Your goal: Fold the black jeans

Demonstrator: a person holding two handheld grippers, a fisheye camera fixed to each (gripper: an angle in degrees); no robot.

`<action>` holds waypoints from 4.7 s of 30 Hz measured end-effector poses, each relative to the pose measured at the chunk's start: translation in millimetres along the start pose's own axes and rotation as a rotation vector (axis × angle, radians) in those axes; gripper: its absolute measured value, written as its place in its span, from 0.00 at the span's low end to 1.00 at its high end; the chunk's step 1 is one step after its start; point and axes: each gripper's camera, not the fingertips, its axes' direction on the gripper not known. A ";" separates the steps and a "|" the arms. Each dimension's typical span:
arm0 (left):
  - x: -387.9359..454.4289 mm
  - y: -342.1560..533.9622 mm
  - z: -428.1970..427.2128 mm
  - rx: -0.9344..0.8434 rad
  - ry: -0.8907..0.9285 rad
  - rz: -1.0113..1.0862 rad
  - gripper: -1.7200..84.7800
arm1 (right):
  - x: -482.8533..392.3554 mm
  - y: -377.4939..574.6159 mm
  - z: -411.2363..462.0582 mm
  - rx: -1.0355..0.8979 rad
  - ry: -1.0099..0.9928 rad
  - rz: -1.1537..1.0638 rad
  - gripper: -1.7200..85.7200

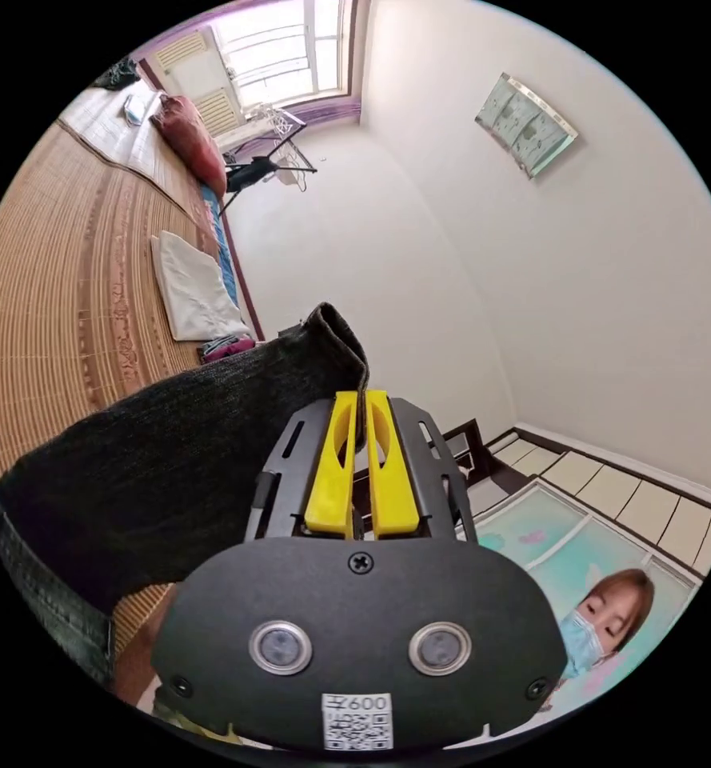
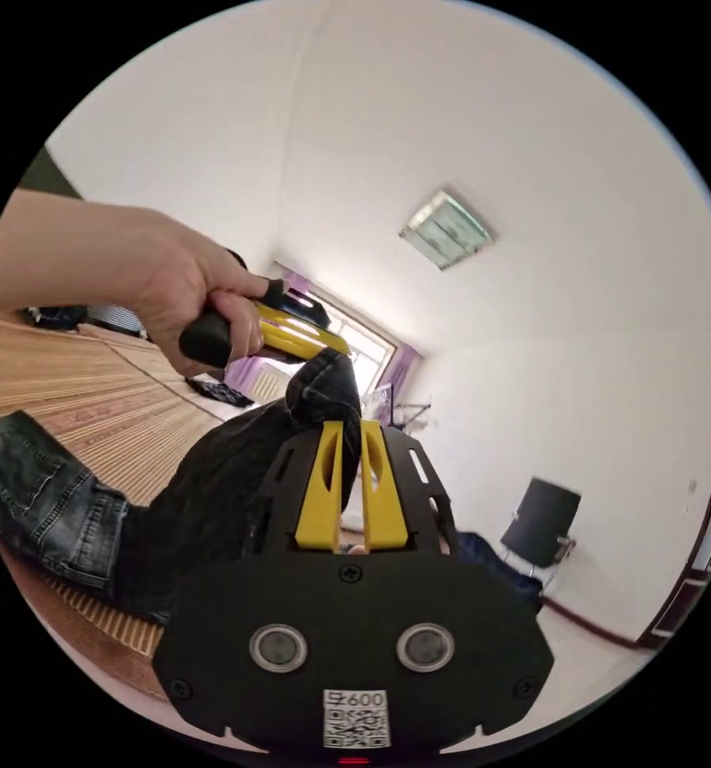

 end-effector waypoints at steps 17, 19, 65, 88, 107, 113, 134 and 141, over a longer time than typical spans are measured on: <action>-72.0 227.2 -160.5 0.063 -0.730 0.279 0.16 | 72.1 71.5 154.7 -0.252 -0.804 0.197 0.10; -76.1 267.7 -201.5 0.121 -0.761 0.240 0.16 | 38.8 64.4 177.2 -0.313 -0.967 0.255 0.17; -182.3 352.5 -92.8 0.047 -1.093 0.380 0.19 | -76.3 103.4 347.0 -0.884 -1.131 0.333 0.06; -308.9 282.5 91.2 -0.291 -1.216 0.759 0.05 | 33.7 180.2 365.5 -0.676 -1.182 0.635 0.01; -396.4 277.0 -80.3 0.171 -0.760 0.593 0.04 | -65.8 164.5 505.7 -1.066 -1.760 1.056 0.29; -421.9 279.7 -83.6 0.185 -0.713 0.612 0.06 | -93.7 146.8 531.0 -1.225 -1.806 1.014 0.26; -442.5 440.0 -36.3 0.056 -1.723 0.350 0.16 | -91.8 60.3 511.7 -1.164 -1.745 0.891 0.02; -473.5 434.9 30.8 -0.023 -1.940 0.463 0.07 | -86.9 62.1 505.5 -1.166 -1.705 0.927 0.02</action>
